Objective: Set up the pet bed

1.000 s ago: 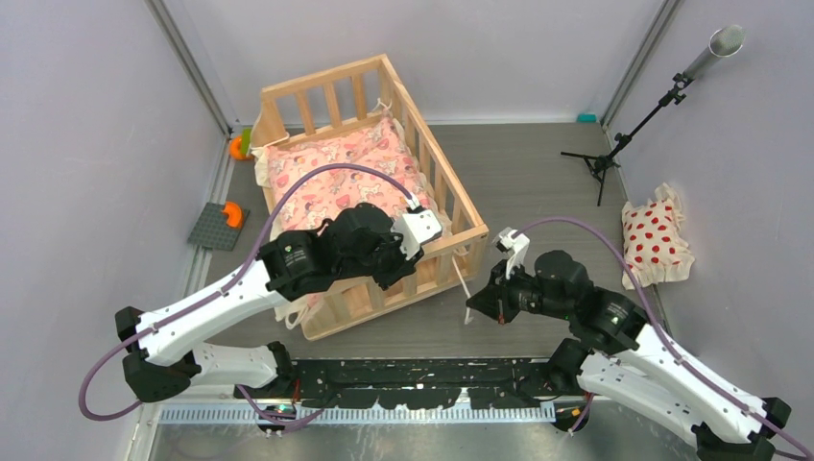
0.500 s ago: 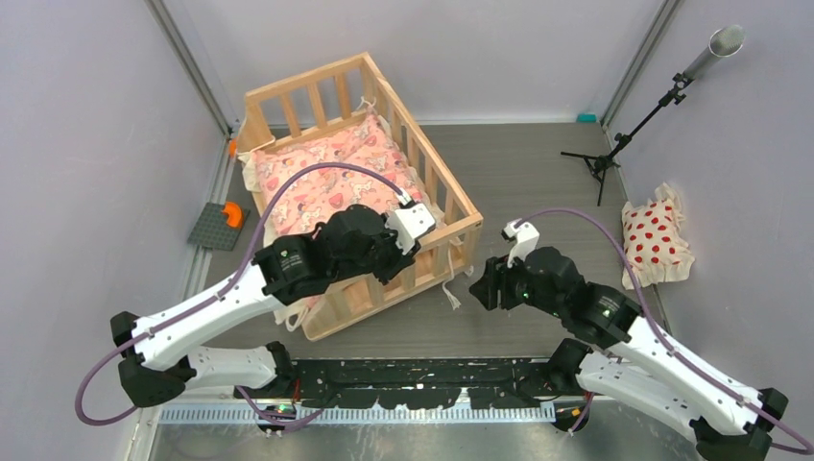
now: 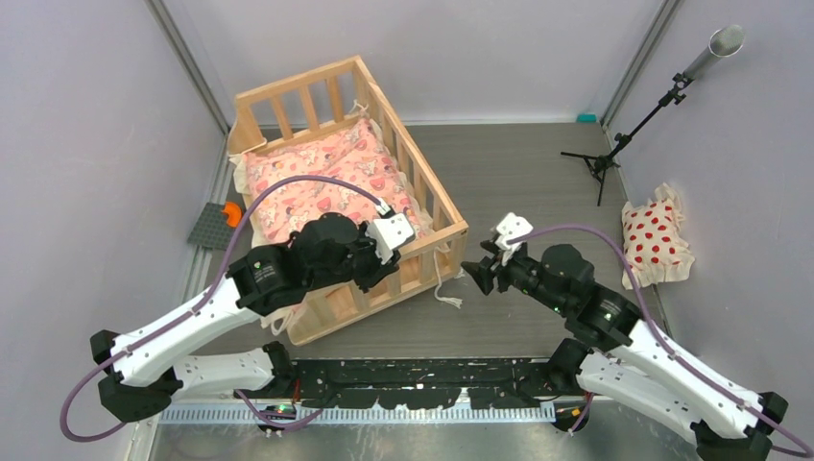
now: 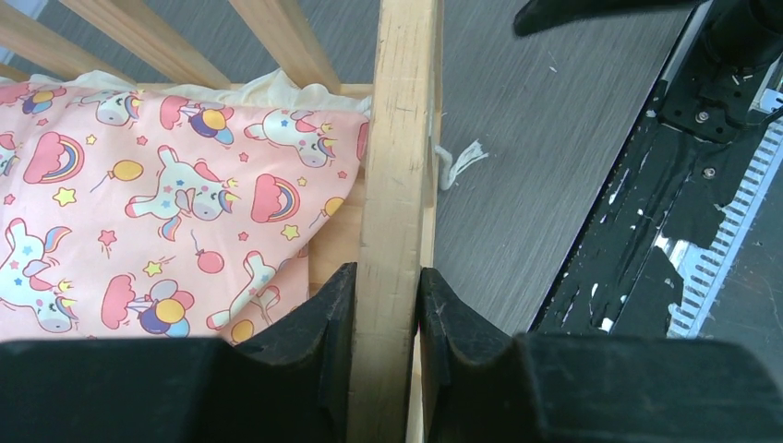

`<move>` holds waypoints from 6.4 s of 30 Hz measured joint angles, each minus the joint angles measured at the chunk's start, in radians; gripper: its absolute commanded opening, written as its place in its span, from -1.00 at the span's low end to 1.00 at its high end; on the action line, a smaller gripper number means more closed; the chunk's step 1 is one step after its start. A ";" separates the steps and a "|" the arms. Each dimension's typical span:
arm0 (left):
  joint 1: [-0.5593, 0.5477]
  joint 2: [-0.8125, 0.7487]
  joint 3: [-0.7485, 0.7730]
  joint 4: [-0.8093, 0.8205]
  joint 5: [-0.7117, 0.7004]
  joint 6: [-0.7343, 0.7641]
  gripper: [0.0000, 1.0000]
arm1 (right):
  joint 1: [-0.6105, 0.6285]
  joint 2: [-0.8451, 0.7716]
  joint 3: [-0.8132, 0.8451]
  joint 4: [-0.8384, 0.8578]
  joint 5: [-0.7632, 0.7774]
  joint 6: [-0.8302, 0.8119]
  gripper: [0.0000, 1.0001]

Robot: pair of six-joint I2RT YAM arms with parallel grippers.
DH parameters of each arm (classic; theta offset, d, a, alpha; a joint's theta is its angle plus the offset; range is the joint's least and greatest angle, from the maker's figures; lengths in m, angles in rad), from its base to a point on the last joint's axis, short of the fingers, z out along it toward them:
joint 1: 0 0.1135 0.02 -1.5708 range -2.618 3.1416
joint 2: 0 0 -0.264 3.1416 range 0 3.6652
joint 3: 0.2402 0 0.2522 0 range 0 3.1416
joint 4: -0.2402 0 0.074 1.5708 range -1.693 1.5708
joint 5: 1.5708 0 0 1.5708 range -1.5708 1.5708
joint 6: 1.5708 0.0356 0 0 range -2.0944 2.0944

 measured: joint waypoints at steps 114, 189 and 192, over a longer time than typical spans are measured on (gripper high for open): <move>0.435 -0.080 0.047 0.092 0.531 0.270 0.99 | -0.242 1.100 1.280 -0.576 0.332 0.531 0.82; 0.427 -0.420 -0.500 0.302 0.146 -0.443 0.99 | -0.329 0.460 0.509 -0.533 0.251 0.741 -0.35; 0.427 -0.377 -0.474 0.271 0.127 -0.474 0.99 | -0.309 0.575 0.542 -0.540 0.259 0.741 -0.39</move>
